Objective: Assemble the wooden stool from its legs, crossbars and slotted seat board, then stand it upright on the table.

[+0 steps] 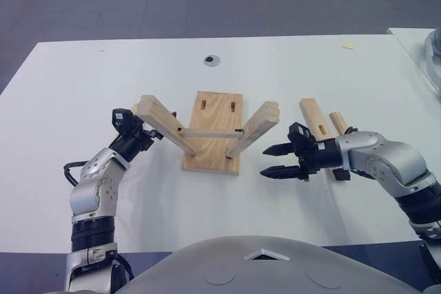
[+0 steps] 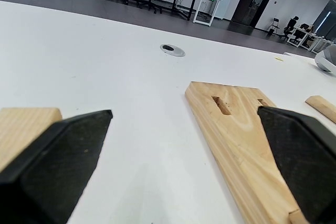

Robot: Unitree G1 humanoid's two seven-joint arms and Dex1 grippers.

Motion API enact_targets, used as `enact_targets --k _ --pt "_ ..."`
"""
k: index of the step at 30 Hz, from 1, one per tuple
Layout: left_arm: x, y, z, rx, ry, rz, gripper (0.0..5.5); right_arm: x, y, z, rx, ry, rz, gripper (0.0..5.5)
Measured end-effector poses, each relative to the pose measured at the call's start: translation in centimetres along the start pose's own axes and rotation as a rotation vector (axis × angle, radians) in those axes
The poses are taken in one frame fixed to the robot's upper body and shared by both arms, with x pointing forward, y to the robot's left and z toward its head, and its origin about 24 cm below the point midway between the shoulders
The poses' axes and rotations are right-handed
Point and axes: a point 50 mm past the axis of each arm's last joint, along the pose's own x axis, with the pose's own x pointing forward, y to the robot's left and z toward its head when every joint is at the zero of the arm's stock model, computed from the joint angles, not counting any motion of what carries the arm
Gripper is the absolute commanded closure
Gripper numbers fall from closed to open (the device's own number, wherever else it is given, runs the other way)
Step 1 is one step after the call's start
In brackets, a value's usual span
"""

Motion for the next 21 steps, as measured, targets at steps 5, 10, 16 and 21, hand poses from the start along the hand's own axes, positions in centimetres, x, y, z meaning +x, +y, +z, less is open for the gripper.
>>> enact_targets --k 5,10,16,21 --pt "-0.1 0.1 0.8 0.044 0.001 -0.010 0.39 -0.7 -2.9 1.6 -0.062 -0.116 -0.273 1.38" --pt "-0.3 -3.3 6.3 0.210 0.004 -0.208 0.39 -0.6 -3.4 1.5 -0.021 -0.257 -0.419 1.38" --pt "-1.0 -7.4 5.7 0.133 0.240 -0.492 0.39 -1.3 -3.9 2.0 -0.004 -0.359 -0.537 1.38" --pt "-0.5 -6.2 5.8 0.141 0.184 -0.397 0.39 -1.7 -4.1 2.8 -0.043 -0.396 -0.578 1.38"
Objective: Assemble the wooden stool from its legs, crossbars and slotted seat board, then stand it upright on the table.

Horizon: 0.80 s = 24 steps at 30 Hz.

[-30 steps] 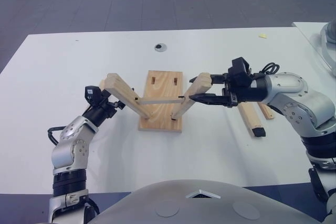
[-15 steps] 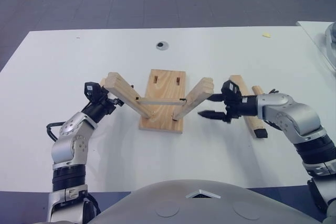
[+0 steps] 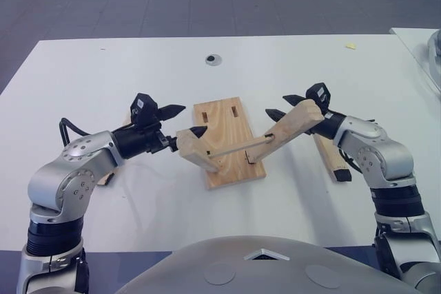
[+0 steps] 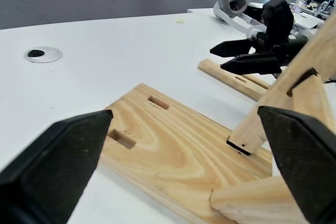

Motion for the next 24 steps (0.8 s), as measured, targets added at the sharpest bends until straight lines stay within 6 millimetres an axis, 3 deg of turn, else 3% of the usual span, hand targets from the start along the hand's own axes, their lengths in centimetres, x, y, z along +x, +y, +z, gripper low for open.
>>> enact_targets --k 3,5,7,10,11,14,21,24 --pt "-0.3 2.1 -0.1 0.027 -0.052 0.140 0.39 -0.3 -1.5 3.0 -0.133 -0.058 -0.141 1.38" --pt "-0.2 2.4 0.3 0.051 -0.107 0.184 0.39 -1.1 -1.8 7.6 -0.330 -0.151 -0.259 1.38" --pt "0.0 2.4 0.4 0.074 -0.149 0.232 0.39 -2.2 0.0 12.7 -0.538 -0.270 -0.350 1.38" --pt "-0.3 2.4 0.0 0.133 -0.186 0.375 0.39 -3.5 4.8 16.5 -0.816 -0.365 -0.393 1.38" --pt "-0.5 2.6 -0.5 0.144 -0.188 0.458 0.39 -3.7 6.6 16.4 -0.913 -0.372 -0.376 1.38" --pt "-1.1 2.3 -1.8 0.124 -0.213 0.615 0.39 -4.3 8.1 15.6 -1.024 -0.364 -0.361 1.38" --pt "-1.9 1.3 -3.8 0.068 -0.262 0.788 0.39 -5.7 8.8 11.5 -1.152 -0.308 -0.260 1.38" --pt "-1.7 0.8 -4.1 0.053 -0.286 0.806 0.39 -6.2 9.1 10.9 -1.258 -0.341 -0.231 1.38"
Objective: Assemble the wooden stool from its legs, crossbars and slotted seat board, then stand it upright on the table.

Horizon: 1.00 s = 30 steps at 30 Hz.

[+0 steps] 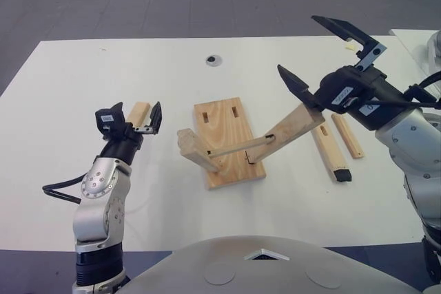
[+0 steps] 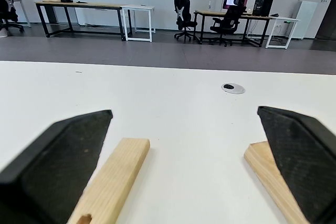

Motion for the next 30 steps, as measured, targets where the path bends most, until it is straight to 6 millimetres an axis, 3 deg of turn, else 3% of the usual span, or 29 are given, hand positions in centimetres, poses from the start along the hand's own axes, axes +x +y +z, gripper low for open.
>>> enact_targets --k 5,11,14,19,22,26,30 --pt "-0.6 -0.6 -0.8 -0.019 0.007 0.023 0.39 -0.5 0.1 0.6 -0.050 -0.079 0.022 1.38" --pt "-0.2 -1.3 -0.9 -0.051 -0.018 0.029 0.39 0.4 -1.7 1.2 0.102 -0.214 -0.068 1.38" --pt "0.0 -1.3 -1.3 -0.067 -0.021 0.048 0.39 1.4 -3.1 1.6 0.261 -0.293 -0.057 1.38" --pt "0.0 -1.4 -1.4 -0.069 -0.031 0.055 0.39 1.6 -1.8 0.5 0.466 -0.198 0.195 1.38" --pt "-0.4 -1.4 -1.8 -0.076 -0.014 0.065 0.39 1.0 -1.2 0.1 0.524 -0.136 0.507 1.38" --pt "0.0 -1.5 -2.0 -0.088 -0.011 0.063 0.39 2.9 -4.5 -0.6 0.539 -0.130 0.636 1.38" --pt "1.8 -2.1 -1.7 -0.094 -0.033 0.008 0.39 7.8 -9.4 -1.1 0.607 -0.190 0.574 1.38"
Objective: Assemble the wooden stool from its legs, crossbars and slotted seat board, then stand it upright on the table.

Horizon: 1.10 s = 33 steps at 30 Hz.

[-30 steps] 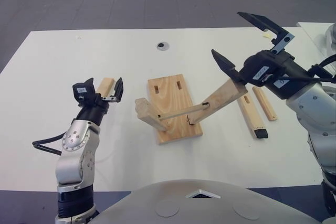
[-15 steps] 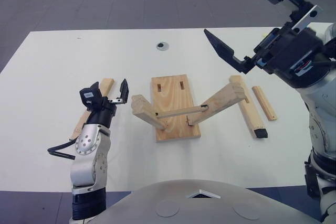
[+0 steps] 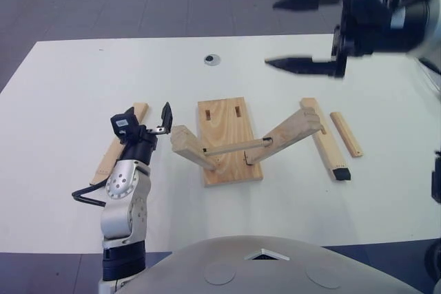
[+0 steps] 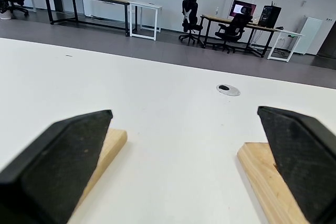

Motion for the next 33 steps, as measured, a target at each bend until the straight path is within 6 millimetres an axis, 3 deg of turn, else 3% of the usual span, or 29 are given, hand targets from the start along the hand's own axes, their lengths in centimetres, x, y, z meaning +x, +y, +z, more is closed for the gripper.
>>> enact_targets --k 2,4,8,12,15,23,33 --pt "0.9 -0.1 0.2 0.012 -0.004 -0.043 0.39 1.1 -2.4 1.3 0.085 -0.064 0.038 1.38" --pt "1.6 -0.1 0.4 0.017 -0.004 -0.081 0.39 1.8 -3.4 0.6 0.198 -0.065 0.152 1.38" --pt "3.1 0.1 0.8 0.036 0.009 -0.174 0.39 1.9 -2.5 -6.5 0.476 0.210 0.404 1.38" --pt "3.9 0.4 1.2 0.058 0.047 -0.267 0.39 2.0 -1.4 -10.2 0.483 0.396 0.496 1.38" --pt "4.4 0.6 1.6 0.100 0.092 -0.338 0.39 2.8 -0.8 -10.1 0.534 0.359 0.544 1.38" --pt "4.8 -0.8 1.4 0.106 0.173 -0.483 0.39 5.4 3.2 -8.3 0.585 0.318 0.782 1.38" --pt "4.6 -1.4 1.3 0.096 0.175 -0.501 0.39 5.6 4.8 -11.6 0.669 0.380 0.787 1.38"
